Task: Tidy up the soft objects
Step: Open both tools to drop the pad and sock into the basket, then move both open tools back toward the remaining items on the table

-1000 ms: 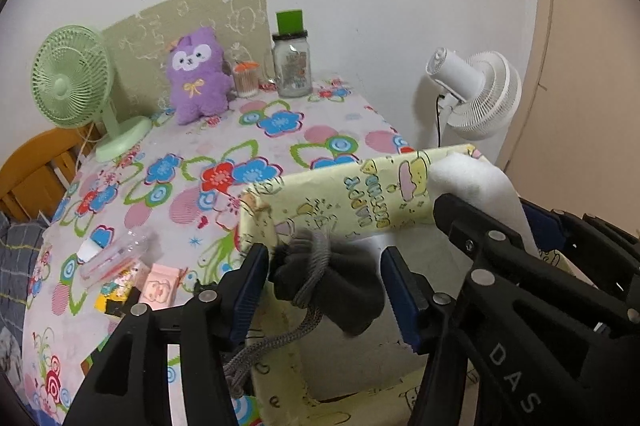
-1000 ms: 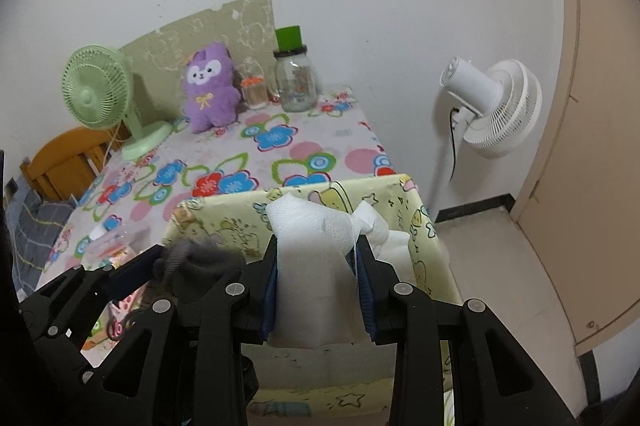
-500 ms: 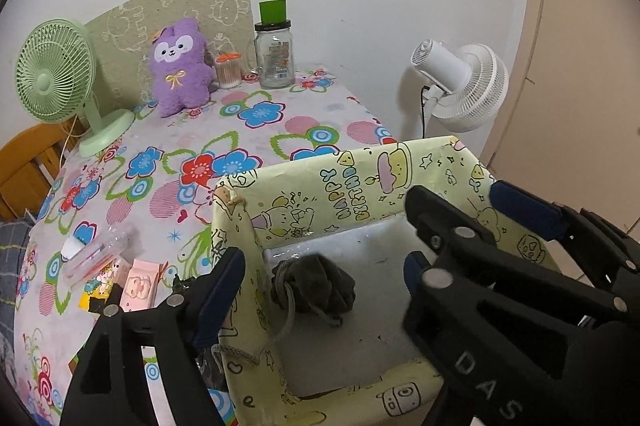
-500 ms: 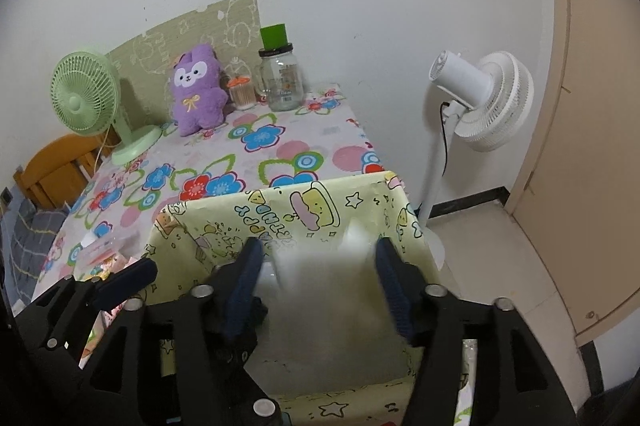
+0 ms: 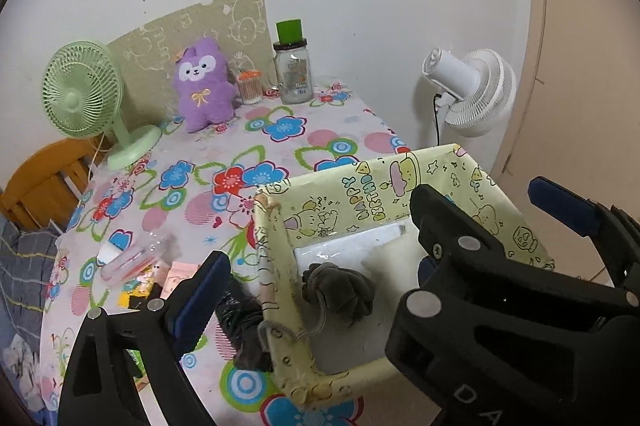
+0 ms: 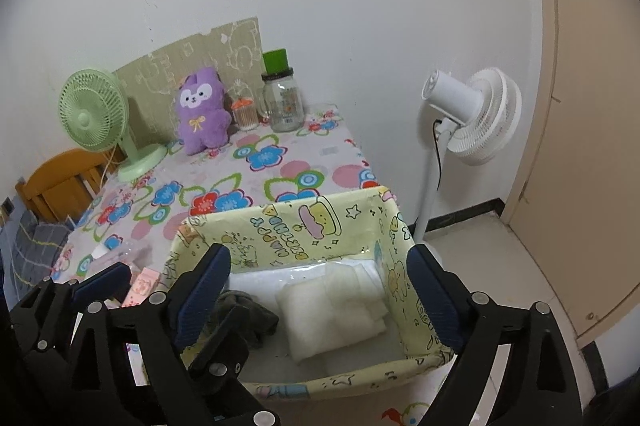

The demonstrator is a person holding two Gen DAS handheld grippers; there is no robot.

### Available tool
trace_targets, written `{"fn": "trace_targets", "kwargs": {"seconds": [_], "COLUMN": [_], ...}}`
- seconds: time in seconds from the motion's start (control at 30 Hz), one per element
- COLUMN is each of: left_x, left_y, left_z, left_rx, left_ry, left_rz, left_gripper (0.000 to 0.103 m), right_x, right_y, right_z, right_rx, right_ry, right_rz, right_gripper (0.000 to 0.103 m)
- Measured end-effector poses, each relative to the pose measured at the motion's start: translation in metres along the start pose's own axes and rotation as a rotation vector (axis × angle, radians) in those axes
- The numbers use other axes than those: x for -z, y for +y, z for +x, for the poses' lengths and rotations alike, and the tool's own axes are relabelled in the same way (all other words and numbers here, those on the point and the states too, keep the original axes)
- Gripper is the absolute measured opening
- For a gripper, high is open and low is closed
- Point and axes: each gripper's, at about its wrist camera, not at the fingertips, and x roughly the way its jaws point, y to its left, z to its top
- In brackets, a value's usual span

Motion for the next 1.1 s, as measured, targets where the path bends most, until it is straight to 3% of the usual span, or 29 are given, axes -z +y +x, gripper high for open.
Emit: {"fn": "trace_targets", "kwargs": {"seconds": [0.73, 1.1], "left_x": [0.014, 0.029], "left_y": [0.046, 0.079], "left_z": [-0.06, -0.08], "left_rx": [-0.046, -0.017], "left_ry": [-0.116, -0.156], "left_rz": [-0.022, -0.054], "left_gripper": [0.103, 0.103], "right_x": [0.005, 0.013], "right_y": [0.053, 0.09], "right_z": [-0.06, -0.079], "right_rx": [0.024, 0.014], "right_ry": [-0.122, -0.14], "right_rz": [-0.023, -0.049], "right_gripper": [0.102, 0.102]}}
